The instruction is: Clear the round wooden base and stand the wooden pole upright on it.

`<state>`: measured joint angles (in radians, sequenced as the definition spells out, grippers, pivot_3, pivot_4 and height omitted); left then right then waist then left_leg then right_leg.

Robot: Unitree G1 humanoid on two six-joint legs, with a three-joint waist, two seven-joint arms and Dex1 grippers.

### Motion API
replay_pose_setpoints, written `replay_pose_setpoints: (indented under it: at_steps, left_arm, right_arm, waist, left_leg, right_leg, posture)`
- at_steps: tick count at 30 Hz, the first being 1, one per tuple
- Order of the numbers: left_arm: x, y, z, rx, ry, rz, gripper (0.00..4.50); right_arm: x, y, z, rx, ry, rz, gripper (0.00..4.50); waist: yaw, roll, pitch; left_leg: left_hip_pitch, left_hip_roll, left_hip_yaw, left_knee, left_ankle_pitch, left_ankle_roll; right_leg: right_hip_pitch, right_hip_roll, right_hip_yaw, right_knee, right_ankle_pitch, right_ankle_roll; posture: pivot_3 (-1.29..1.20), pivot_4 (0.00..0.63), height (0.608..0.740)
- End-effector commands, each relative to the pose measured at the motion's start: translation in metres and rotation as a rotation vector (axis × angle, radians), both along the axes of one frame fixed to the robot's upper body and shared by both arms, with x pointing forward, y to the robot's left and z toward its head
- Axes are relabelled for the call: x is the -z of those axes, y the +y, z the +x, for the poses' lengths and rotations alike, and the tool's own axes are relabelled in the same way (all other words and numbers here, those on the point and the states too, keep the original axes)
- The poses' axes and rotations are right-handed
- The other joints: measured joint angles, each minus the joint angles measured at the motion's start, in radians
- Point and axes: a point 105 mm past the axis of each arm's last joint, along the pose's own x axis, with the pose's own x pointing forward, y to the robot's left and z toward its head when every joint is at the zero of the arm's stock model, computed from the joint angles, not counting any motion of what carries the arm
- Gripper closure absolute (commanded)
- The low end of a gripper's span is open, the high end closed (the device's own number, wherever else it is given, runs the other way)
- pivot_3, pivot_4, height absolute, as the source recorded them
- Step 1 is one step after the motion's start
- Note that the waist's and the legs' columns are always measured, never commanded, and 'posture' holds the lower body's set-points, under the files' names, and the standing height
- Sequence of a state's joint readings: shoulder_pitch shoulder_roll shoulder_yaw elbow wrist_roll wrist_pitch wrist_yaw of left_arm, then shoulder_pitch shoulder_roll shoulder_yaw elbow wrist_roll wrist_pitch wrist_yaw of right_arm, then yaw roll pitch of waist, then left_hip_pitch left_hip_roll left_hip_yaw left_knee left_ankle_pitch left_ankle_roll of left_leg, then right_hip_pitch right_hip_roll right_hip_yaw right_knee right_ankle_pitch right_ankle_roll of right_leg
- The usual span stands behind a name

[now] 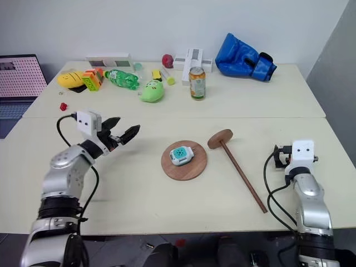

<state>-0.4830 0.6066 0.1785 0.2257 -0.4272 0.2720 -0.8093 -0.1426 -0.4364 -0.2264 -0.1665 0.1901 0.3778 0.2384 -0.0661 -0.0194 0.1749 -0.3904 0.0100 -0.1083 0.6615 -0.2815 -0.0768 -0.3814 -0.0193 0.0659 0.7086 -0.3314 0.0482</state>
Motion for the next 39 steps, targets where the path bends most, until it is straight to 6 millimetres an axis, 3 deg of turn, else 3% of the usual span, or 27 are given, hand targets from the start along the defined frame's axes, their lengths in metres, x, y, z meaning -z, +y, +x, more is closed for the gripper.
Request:
replay_pose_setpoints:
  at_steps: [1,5,12,19,28,29,35,39]
  left_arm:
    - [-0.013,-0.057,-0.041,0.38,0.057,0.056,0.0]
    - [0.003,-0.081,-0.056,0.529,0.147,0.114,0.0]
    - [0.027,-0.09,-0.031,0.494,0.127,0.172,0.0]
    - [0.049,-0.108,-0.021,0.539,0.146,0.168,0.0]
    - [0.07,-0.11,-0.019,0.551,0.17,0.2,0.0]
    - [0.07,-0.11,-0.018,0.55,0.17,0.198,0.37]
    - [0.071,-0.111,-0.017,0.548,0.162,0.194,1.56]
    - [0.071,-0.111,-0.018,0.544,0.159,0.187,1.73]
  right_arm:
    - [-0.045,0.078,-0.035,-0.51,-0.034,0.081,0.03]
    - [-0.05,0.114,-0.068,-0.69,0.001,0.06,0.03]
    - [-0.048,0.145,-0.088,-0.794,0.007,0.04,0.03]
    - [-0.054,0.152,-0.092,-0.774,0.001,0.044,0.03]
    - [-0.052,0.15,-0.093,-0.726,0.017,0.056,0.03]
    - [-0.051,0.149,-0.093,-0.724,0.018,0.056,0.0]
    - [-0.048,0.148,-0.09,-0.724,0.023,0.056,0.0]
    - [-0.047,0.148,-0.088,-0.736,0.025,0.052,0.0]
  waist:
    - [0.0,0.001,0.0]
    - [0.007,0.001,0.0]
    - [0.012,0.001,0.0]
    - [0.012,0.0,0.0]
    - [0.012,0.0,0.0]
    - [0.012,0.0,0.0]
    - [0.012,0.0,0.0]
    - [0.012,0.0,0.0]
  left_leg:
    - [0.0,0.0,0.0,0.0,0.0,0.0]
    - [0.005,0.0,-0.002,-0.001,0.0,0.0]
    - [0.006,0.0,-0.003,0.0,0.0,0.001]
    - [0.005,0.0,-0.003,-0.001,0.0,0.001]
    - [0.005,0.0,-0.003,-0.001,0.0,0.001]
    - [0.005,0.0,-0.003,-0.001,0.0,0.001]
    - [0.005,0.0,-0.003,-0.001,0.0,0.001]
    - [0.005,0.0,-0.003,-0.001,0.0,0.001]
  right_leg:
    - [0.0,0.0,0.0,0.0,0.0,0.0]
    - [0.008,0.0,-0.002,-0.005,0.0,0.0]
    - [0.009,0.001,-0.002,-0.006,0.0,0.0]
    - [0.009,0.0,-0.003,-0.007,0.0,0.0]
    - [0.009,0.0,-0.003,-0.008,0.0,0.0]
    - [0.009,0.0,-0.003,-0.008,0.0,0.0]
    - [0.009,0.0,-0.003,-0.008,0.0,0.0]
    - [0.009,0.0,-0.003,-0.008,0.0,0.0]
  posture:
    - [0.0,0.15,0.74]
    - [0.0,0.15,0.74]
    - [0.0,0.15,0.74]
    - [0.0,0.15,0.74]
    - [0.0,0.15,0.74]
    - [0.0,0.15,0.74]
    - [0.0,0.15,0.74]
    - [0.0,0.15,0.74]
